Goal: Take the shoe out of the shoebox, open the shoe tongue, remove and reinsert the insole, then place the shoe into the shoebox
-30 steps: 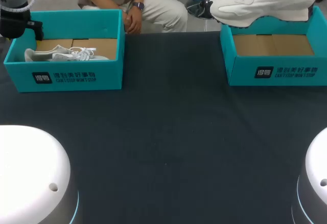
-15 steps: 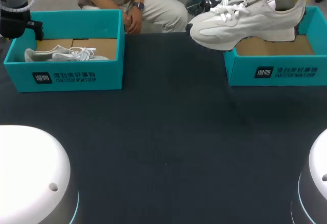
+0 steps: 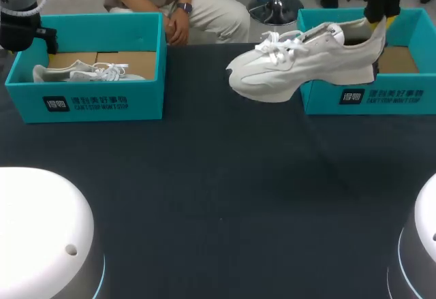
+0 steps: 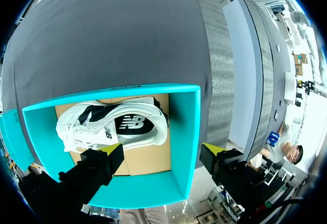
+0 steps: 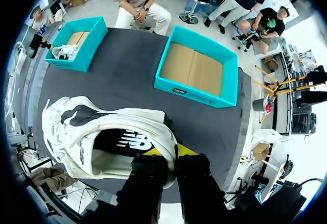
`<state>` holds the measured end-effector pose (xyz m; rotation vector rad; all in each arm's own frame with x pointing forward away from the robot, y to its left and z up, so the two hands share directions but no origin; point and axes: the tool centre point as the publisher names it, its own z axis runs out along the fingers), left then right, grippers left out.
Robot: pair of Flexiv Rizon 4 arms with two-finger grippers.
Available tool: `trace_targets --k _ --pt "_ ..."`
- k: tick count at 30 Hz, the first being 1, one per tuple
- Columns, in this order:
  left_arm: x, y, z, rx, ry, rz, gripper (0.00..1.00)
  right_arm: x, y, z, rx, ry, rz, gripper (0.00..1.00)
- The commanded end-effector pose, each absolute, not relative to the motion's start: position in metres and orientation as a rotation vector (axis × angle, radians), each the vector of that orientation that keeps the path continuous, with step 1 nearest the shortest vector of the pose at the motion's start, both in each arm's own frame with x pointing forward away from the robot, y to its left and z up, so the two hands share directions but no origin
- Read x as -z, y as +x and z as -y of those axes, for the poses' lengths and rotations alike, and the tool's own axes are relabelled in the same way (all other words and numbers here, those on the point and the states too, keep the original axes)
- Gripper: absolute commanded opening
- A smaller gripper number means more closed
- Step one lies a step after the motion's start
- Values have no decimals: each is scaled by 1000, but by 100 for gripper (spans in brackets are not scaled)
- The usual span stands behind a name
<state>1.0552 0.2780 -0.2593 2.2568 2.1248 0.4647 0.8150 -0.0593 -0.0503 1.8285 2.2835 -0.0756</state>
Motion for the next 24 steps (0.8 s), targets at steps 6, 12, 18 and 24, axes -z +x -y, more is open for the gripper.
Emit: trace_targets --k 6,12,18,24 --pt "259 1055 -278 -466 2257 -2124 100 56 804 42 131 1862 -2304 0" --pt "259 1055 -278 -466 2257 -2124 100 58 801 34 150 1874 -2316 0" --pt "259 1055 -278 -466 2257 -2124 100 58 801 34 150 1874 -2316 0" --pt "259 1055 -278 -466 2257 -2124 100 58 801 34 150 1874 -2316 0"
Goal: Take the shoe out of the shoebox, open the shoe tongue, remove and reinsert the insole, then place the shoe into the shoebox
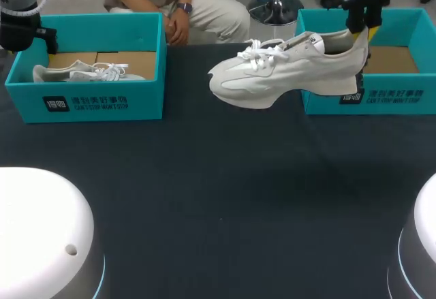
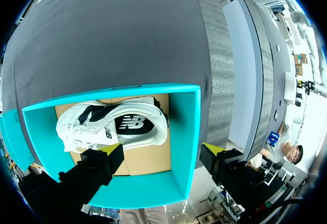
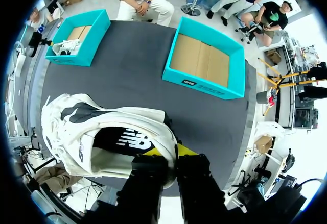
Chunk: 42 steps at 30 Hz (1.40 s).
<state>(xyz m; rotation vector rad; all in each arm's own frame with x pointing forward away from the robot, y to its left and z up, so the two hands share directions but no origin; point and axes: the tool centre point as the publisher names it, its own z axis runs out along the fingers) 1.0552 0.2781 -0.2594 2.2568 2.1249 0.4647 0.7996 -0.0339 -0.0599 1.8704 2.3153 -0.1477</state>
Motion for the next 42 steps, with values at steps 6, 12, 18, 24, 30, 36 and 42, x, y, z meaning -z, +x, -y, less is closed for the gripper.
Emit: trace_targets --k 6,12,18,24,30,36,42 --pt "259 1055 -278 -466 2257 -2124 100 58 801 34 150 1874 -2316 0" --pt "259 1055 -278 -466 2257 -2124 100 59 802 31 151 1890 -2310 0" --pt "259 1055 -278 -466 2257 -2124 100 57 798 24 226 1953 -2250 0" --pt "259 1055 -278 -466 2257 -2124 100 59 787 22 226 1997 -2213 0" --pt "259 1055 -278 -466 2257 -2124 100 62 781 21 209 2008 -2206 0" --pt "259 1055 -278 -466 2257 -2124 100 71 775 19 202 2012 -2210 0" --pt "259 1055 -278 -466 2257 -2124 100 86 770 15 199 2032 -2227 0"
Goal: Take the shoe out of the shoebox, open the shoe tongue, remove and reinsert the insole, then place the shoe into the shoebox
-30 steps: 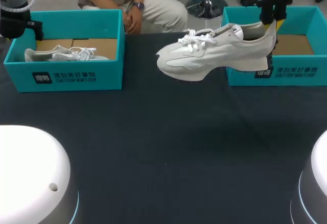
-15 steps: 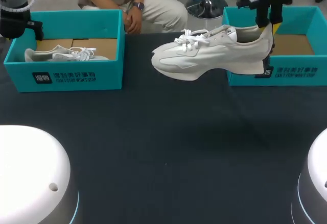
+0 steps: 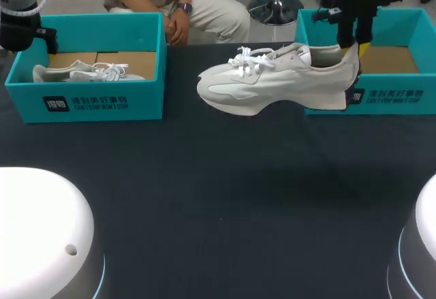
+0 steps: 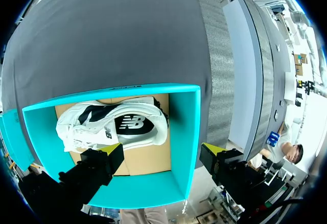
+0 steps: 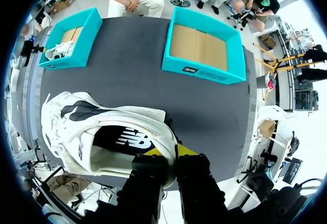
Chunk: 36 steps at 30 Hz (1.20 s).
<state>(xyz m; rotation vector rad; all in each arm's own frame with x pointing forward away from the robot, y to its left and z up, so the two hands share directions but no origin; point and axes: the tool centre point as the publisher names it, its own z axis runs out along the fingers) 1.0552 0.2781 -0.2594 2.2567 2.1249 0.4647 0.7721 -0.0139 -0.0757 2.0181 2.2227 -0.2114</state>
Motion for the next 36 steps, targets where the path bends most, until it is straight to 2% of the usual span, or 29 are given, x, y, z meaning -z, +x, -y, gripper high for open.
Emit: trace_targets --k 1,19,36 --pt "259 1055 -278 -466 2257 -2124 100 87 769 15 199 2035 -2227 0" --pt "259 1055 -278 -466 2257 -2124 100 109 753 4 212 2069 -2248 0" --pt "259 1055 -278 -466 2257 -2124 100 175 735 -15 198 2092 -2239 0"
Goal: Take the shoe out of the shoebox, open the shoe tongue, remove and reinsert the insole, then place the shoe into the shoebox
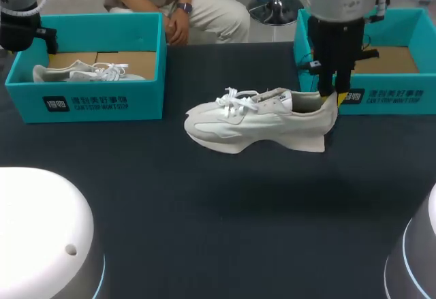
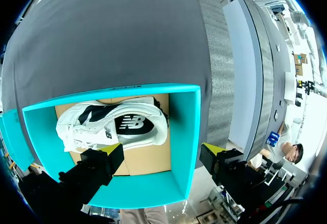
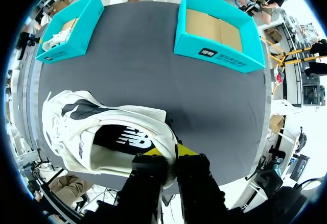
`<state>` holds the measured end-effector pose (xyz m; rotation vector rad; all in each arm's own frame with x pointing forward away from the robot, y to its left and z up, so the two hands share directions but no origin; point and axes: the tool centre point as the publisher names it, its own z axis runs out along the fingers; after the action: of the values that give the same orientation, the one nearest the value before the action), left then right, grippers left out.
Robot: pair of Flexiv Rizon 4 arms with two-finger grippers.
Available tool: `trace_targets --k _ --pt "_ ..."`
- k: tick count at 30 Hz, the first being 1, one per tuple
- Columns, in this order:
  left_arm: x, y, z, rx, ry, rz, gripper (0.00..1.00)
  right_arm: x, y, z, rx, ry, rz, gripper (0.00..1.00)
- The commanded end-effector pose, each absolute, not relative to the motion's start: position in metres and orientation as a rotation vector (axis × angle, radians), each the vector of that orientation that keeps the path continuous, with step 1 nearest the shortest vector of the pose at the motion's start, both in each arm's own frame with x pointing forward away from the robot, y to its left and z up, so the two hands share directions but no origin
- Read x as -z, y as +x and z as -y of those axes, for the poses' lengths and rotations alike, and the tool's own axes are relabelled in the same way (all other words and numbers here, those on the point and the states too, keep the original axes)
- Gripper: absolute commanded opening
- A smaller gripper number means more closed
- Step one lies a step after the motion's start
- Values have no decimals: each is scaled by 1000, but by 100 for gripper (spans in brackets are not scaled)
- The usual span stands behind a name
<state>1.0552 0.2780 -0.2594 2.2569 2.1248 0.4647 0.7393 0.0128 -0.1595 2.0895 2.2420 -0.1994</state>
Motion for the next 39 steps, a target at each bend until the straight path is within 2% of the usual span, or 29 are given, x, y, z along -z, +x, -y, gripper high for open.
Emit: trace_targets --k 1,25,39 --pt "259 1055 -278 -466 2257 -2124 100 180 733 -16 200 2092 -2239 0" --pt "259 1055 -278 -466 2257 -2124 100 285 721 -38 167 2045 -2270 0" --pt "259 1055 -278 -466 2257 -2124 100 320 732 -48 220 1999 -2290 0"
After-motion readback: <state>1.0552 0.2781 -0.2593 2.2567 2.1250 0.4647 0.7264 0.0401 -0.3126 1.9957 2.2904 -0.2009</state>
